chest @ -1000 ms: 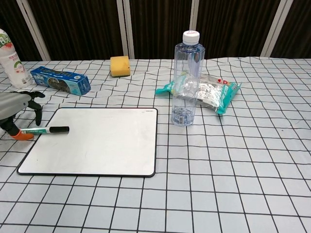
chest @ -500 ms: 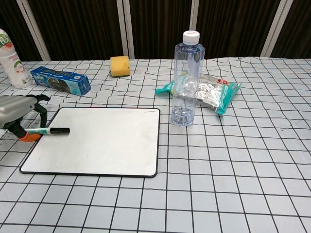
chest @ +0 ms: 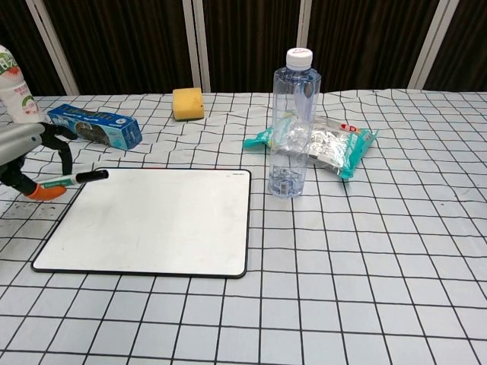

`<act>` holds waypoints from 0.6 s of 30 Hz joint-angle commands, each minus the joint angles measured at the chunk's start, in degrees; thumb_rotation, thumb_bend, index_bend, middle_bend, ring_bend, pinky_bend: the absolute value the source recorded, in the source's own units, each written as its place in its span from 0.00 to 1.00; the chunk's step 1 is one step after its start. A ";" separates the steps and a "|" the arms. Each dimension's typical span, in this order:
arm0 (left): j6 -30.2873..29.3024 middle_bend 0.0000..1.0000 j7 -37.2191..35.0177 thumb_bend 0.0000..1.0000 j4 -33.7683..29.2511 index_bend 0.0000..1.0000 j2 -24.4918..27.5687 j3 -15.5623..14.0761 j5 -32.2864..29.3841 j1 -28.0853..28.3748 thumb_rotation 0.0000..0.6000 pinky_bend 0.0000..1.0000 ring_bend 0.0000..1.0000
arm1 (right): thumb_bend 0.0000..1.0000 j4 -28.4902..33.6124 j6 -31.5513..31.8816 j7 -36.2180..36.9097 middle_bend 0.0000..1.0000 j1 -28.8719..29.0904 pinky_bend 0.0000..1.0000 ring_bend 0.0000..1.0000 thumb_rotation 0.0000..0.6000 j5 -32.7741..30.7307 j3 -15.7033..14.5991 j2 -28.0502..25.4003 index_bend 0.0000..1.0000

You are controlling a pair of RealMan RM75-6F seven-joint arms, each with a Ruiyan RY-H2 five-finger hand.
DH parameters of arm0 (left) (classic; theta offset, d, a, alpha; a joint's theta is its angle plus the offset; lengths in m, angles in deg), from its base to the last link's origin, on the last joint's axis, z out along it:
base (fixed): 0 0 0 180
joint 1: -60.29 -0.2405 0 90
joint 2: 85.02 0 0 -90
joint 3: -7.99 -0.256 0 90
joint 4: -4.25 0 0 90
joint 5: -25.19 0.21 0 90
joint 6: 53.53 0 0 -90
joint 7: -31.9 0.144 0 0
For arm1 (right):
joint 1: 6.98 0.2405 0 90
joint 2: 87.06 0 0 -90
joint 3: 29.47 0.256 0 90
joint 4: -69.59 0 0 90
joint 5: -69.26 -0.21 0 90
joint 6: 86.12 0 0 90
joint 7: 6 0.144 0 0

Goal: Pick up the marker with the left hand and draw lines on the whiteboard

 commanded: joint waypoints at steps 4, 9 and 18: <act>-0.48 0.11 -18.82 0.56 -5.29 0.67 0.30 3.22 3.72 -1.04 1.00 0.03 0.00 | 0.35 0.06 -0.07 -0.05 0.00 0.07 0.00 0.00 1.00 0.02 0.02 0.07 0.00; 2.54 0.13 -31.50 0.55 -2.92 0.67 -2.71 4.21 6.04 0.42 1.00 0.03 0.00 | 0.35 0.02 -0.26 0.26 0.00 0.15 0.00 0.00 1.00 -0.20 0.12 0.03 0.00; 6.00 0.13 -38.32 0.55 6.32 0.67 -11.63 4.69 7.10 4.92 1.00 0.03 0.00 | 0.35 0.07 -0.65 1.11 0.00 0.28 0.00 0.00 1.00 -0.69 0.32 -0.23 0.00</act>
